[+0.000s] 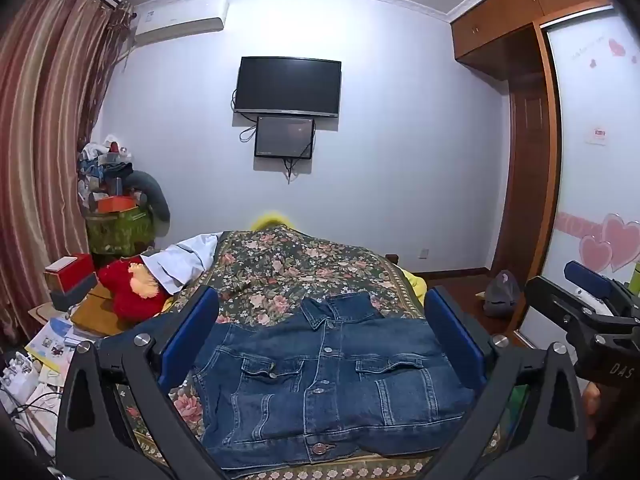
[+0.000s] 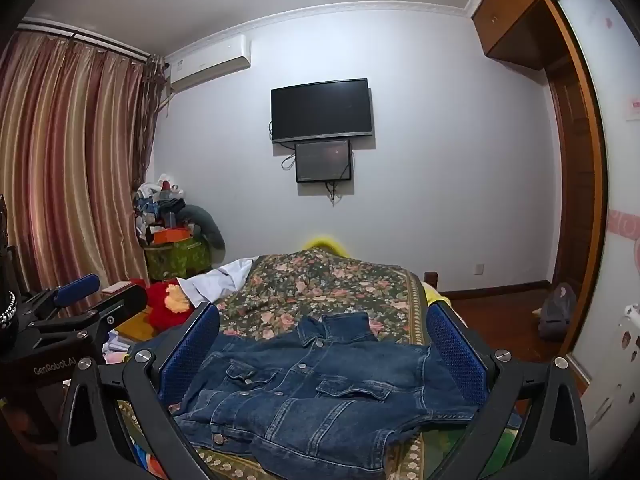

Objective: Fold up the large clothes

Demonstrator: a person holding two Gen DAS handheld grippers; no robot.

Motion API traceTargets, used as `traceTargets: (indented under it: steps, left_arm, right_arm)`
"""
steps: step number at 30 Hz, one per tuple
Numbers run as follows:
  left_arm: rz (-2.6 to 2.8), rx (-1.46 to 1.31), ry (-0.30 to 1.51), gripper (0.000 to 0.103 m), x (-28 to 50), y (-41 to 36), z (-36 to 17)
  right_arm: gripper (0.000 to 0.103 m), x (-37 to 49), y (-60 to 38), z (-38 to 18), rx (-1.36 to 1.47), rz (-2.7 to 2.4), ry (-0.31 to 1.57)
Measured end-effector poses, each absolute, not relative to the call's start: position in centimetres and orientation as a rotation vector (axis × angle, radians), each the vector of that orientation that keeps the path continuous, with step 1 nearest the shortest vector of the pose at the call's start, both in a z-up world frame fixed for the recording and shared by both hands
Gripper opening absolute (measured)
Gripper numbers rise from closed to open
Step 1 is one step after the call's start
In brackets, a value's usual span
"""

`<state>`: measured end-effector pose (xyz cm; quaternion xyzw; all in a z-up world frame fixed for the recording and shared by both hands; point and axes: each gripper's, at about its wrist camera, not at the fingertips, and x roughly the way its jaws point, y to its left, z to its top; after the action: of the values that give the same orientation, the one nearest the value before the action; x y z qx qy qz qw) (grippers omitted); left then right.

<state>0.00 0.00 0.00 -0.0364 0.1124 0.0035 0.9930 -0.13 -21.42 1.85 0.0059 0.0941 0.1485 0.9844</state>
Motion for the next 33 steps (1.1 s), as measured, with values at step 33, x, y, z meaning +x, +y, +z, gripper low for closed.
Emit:
traceTargets:
  steps: [33]
  left_arm:
    - [0.018, -0.094, 0.223, 0.103, 0.4, 0.9, -1.1]
  right_arm:
    - [0.103, 0.5, -20.6, 1.2, 0.008, 0.302, 0.214]
